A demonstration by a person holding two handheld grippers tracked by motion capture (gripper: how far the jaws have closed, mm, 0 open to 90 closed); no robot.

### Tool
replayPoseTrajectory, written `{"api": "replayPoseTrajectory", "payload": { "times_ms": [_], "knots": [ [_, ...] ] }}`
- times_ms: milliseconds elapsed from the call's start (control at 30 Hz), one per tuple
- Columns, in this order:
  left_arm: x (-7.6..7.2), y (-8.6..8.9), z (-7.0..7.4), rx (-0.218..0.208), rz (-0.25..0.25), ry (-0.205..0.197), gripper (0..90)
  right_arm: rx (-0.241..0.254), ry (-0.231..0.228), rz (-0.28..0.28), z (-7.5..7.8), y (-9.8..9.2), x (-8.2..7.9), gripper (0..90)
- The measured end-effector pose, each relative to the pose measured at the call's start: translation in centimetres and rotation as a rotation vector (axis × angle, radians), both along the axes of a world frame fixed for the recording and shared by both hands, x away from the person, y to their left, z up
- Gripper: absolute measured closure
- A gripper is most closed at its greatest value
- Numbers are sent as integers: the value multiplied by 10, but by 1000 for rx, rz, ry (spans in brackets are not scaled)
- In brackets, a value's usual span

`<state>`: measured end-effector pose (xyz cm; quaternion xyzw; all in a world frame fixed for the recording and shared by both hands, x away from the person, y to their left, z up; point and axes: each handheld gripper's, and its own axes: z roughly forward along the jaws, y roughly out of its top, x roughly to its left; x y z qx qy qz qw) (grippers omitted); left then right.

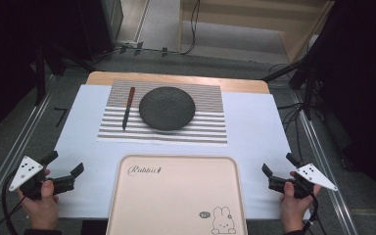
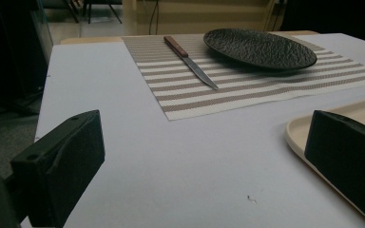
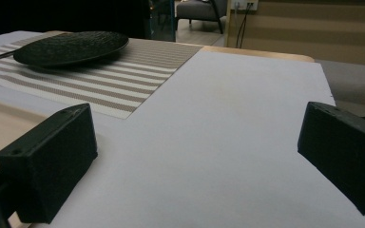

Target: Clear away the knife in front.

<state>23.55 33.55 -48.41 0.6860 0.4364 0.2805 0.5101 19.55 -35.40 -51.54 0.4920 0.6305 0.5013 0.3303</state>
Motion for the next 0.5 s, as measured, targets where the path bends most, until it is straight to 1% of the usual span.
{"api": "replayPoseTrajectory", "payload": {
  "times_ms": [33, 200, 233, 367, 433, 500],
  "knots": [
    [0, 0, 0, -4, -4, -3, 0, 0, 2, 13, 0, 0, 1, 0],
    [0, 1, 0, -8, -7, -2, 0, -10, 6, 18, -1, 1, 2, 0],
    [0, 0, 1, -9, -8, -4, 0, -2, 6, 20, -1, 1, 1, 0],
    [-1, -3, 4, -10, -10, -12, 0, 2, 5, 19, -1, 0, 1, 0],
    [-2, -6, 6, -8, -12, -19, 0, 0, 3, 22, -1, 0, 1, 0],
    [-3, -10, 9, 4, -13, -24, 0, 1, 4, 22, -1, 0, 1, 0]
  ]
}}
